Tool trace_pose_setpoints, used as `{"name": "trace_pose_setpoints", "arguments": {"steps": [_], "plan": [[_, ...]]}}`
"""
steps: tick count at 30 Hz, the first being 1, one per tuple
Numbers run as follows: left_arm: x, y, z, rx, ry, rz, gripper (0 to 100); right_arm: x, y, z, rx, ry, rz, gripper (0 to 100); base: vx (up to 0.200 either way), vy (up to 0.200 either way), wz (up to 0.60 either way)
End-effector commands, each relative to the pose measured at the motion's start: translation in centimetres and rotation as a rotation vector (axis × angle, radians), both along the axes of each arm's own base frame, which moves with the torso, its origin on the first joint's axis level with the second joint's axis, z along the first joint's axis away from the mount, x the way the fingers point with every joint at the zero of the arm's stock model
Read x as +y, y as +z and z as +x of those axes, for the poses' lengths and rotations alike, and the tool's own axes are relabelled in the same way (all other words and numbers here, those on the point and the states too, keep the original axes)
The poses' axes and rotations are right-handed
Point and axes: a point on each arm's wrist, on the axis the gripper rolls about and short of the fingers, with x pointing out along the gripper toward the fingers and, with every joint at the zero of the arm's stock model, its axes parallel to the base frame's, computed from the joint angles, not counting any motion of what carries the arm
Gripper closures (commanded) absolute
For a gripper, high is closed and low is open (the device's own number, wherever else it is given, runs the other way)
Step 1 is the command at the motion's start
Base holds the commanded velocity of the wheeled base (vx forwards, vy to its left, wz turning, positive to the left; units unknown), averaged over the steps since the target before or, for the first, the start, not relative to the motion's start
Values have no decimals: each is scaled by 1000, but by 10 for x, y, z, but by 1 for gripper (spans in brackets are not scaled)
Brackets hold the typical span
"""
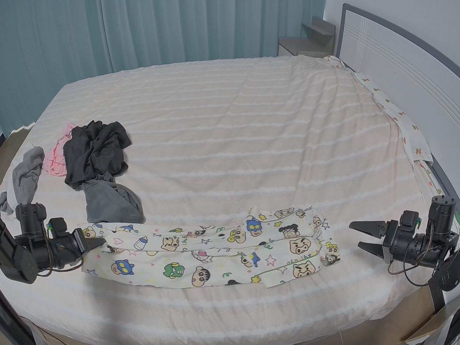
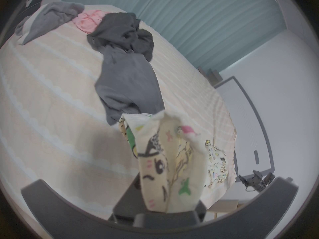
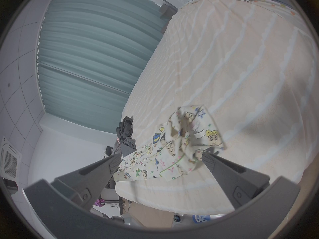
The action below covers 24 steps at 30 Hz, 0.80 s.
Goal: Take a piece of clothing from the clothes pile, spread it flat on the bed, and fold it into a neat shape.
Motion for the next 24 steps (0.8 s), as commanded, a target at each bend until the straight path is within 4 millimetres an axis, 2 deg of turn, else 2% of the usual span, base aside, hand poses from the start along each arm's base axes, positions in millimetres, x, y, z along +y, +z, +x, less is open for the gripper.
{"name": "trace_pose_setpoints", "arguments": {"steps": [1,8,11,13,16,21,24], "plan": [[34,12,-17,-60,97,-32,100,0,-1,1,6,-1,0,0,0,0,0],[58,15,-26,-92,147,-67,100,-1,-1,1,6,-3,1,0,0,0,0],[59,18,-27,-106,146,-66,100,-1,-1,1,6,-3,1,0,0,0,0],[52,23,-27,-122,119,-63,100,-1,-1,1,4,-2,2,0,0,0,0],[32,36,-24,-148,70,-49,100,-1,-1,1,6,-2,1,0,0,0,0],[-14,57,-17,-120,18,-5,100,-1,-3,2,12,-3,1,0,0,0,0],[-60,76,-17,-122,-73,29,100,-1,-3,2,13,-3,1,0,0,0,0]]}}
